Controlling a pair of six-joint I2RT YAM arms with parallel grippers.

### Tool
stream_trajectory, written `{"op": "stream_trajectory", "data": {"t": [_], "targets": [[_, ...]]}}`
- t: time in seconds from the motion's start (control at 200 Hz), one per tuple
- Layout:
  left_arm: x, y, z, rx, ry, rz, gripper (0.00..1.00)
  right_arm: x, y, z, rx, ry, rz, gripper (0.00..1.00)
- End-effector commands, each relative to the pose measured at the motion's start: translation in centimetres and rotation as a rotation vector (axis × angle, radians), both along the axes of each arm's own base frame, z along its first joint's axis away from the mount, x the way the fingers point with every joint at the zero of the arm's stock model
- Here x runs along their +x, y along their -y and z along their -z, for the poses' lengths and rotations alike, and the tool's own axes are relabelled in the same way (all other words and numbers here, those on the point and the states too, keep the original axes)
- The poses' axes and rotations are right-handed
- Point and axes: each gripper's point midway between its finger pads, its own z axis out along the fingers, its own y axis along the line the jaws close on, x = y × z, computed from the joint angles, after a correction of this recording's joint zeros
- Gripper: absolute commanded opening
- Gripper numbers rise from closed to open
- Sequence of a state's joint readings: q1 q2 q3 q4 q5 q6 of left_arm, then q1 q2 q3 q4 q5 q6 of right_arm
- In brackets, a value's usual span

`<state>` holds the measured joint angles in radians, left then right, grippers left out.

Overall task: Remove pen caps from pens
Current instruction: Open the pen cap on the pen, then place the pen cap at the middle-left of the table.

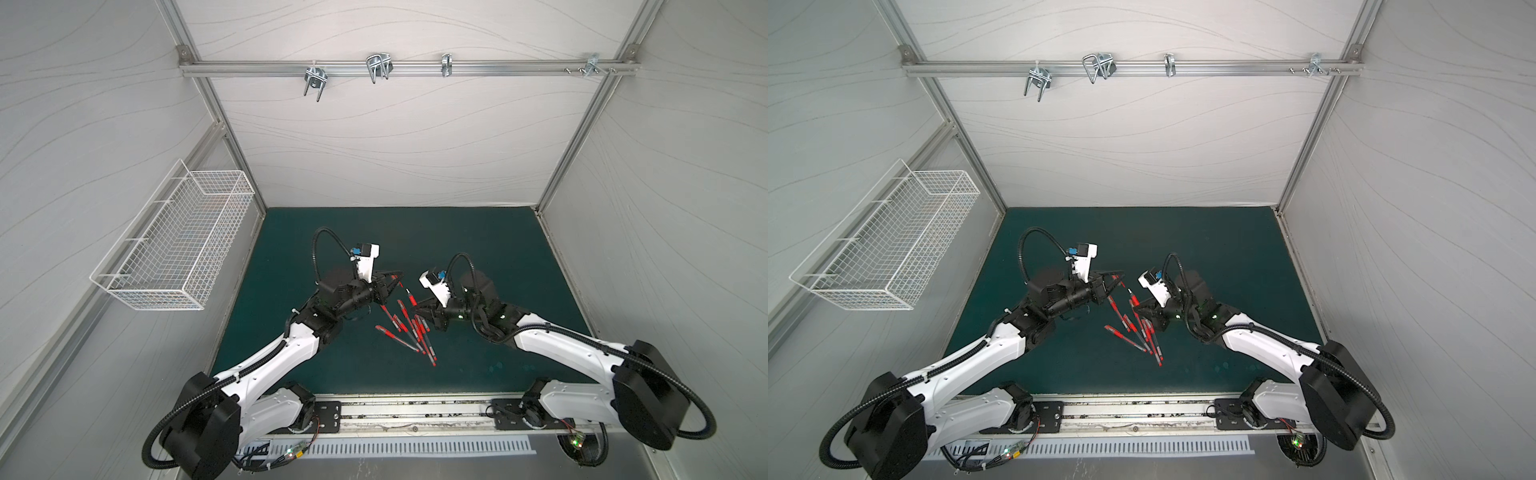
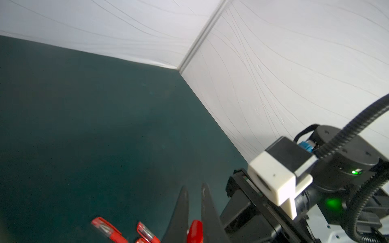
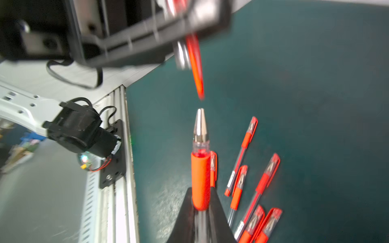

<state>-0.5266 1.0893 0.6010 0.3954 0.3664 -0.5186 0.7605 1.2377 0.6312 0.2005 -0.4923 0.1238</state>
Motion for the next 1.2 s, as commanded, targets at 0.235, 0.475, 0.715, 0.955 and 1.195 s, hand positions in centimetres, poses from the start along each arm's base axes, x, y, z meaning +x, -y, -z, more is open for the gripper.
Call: {"op": "stream_trajectory", "data": {"t": [0.235, 0.475, 0.715, 0.955, 1.195], "targets": [[0.9, -1.1, -1.6, -0.012, 0.066, -0.072, 0.00, -1.4, -0.3, 0.2, 0.022, -0.064, -0.082, 0.00], [2.6, -4.6, 1.0, 0.124, 0.000, -0.290, 0.00, 2.2, 1.6, 1.1, -0.062, -0.028, 0.164, 0.00], [5.1, -11.8, 5.1, 0.400, -0.099, -0.688, 0.00, 6.7, 6.0, 2.6, -0.213, 0.040, 0.494, 0.00], [6.7, -15.6, 9.6, 0.551, -0.259, -0.817, 0.00, 10.6, 12.3, 5.4, -0.276, -0.115, 0.752, 0.00], [7.2, -18.6, 13.3, 0.587, -0.415, -0.892, 0.00, 12.3, 16.8, 7.9, -0.295, -0.258, 0.913, 0.00]]}}
